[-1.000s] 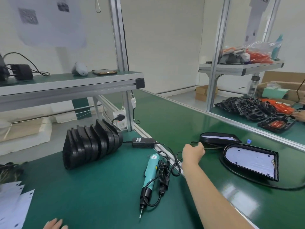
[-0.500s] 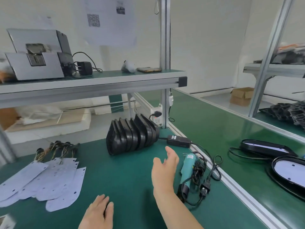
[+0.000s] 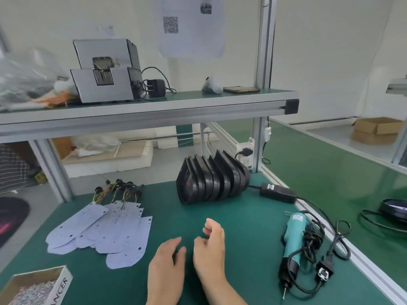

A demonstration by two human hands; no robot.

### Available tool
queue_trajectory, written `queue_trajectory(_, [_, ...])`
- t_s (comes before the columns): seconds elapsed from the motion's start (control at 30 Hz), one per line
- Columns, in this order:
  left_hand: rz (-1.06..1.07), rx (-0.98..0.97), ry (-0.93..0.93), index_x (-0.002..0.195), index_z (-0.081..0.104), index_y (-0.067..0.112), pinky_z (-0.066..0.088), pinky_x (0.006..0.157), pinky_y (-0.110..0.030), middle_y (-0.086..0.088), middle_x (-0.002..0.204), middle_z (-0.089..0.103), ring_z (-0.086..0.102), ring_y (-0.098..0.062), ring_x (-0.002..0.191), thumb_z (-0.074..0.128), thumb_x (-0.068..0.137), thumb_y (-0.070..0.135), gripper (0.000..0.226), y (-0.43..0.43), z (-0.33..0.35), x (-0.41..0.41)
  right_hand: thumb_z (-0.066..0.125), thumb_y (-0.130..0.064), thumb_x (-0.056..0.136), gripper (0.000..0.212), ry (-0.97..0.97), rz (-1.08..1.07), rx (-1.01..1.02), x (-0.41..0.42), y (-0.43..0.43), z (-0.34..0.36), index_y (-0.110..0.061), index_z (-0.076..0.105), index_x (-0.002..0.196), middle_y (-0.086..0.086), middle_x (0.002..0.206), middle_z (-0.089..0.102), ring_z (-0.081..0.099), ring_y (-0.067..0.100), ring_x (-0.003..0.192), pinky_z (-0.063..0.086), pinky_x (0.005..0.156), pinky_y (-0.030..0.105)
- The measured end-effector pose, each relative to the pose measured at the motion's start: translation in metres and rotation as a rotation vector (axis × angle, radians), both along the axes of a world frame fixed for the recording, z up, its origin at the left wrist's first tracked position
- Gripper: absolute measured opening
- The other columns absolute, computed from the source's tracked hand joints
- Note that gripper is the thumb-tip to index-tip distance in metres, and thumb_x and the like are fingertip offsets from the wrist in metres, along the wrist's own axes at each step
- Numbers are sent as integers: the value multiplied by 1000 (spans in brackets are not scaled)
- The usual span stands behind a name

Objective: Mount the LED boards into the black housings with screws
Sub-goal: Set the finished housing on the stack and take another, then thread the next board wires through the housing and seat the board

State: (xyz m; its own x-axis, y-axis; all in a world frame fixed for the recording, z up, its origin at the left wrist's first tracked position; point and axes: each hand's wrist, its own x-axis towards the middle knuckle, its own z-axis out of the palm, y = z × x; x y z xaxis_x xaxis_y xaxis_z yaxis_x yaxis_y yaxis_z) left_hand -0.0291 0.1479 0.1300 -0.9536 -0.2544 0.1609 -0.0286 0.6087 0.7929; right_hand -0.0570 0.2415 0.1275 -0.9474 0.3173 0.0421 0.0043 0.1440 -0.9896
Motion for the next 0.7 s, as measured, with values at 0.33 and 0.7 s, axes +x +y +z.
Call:
queue_trajectory(0.33, [-14,-135,-51,136,57,13,43,95,-30,-4,136,56,56,-24,121,59,96,23,41,38,49,-157,50,10,89,40,48,-41,32,-14,1,-13,-28,58,100,-4,102,60,55,5,81,44,71,10])
queue_trajectory(0.7, [-107,-128,30,72,43,14,36,59,-29,1,74,52,42,-18,66,66,91,24,32,21,28,-157,55,-3,96,29,38,-19,0,-17,7,-12,-27,60,111,-14,109,61,59,-1,90,39,74,13])
